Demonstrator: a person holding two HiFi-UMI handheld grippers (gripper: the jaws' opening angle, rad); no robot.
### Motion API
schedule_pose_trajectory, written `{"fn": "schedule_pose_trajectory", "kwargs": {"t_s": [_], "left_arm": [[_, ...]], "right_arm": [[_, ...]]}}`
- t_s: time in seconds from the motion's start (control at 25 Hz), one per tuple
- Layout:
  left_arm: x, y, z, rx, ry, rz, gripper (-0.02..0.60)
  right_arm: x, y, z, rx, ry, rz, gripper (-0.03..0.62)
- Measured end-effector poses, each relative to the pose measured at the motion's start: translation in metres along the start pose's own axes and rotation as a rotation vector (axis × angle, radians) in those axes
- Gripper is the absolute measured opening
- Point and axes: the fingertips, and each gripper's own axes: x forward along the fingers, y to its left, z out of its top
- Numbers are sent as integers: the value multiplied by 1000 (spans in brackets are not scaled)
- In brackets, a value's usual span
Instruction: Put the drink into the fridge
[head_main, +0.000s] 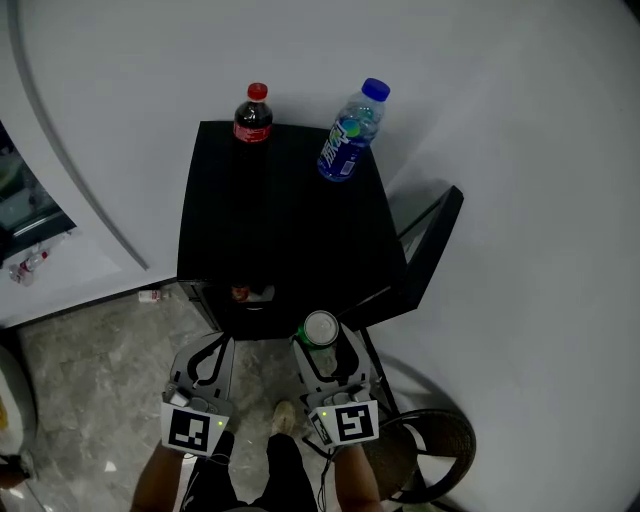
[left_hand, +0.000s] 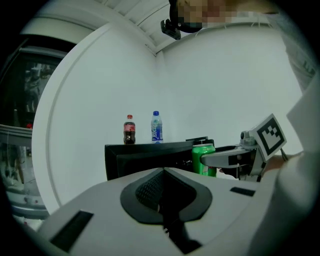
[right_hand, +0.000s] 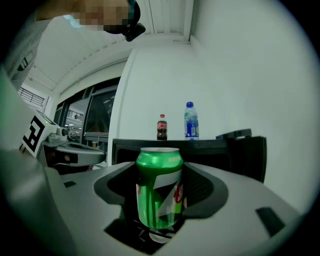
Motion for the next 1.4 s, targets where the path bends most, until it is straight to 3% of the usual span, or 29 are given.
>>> {"fn": "schedule_pose_trajectory", "kwargs": {"t_s": [0.32, 0.72, 1.4], "left_arm": [[12, 14, -67, -24, 30, 86, 3], [34, 31, -132, -2, 31, 132, 3], [73, 43, -195, 18, 9, 184, 3]], "right_arm": [[32, 3, -69, 10, -8, 98, 307], [74, 3, -146, 0, -13, 134, 307], [142, -3, -225, -4, -14, 205, 307]]}}
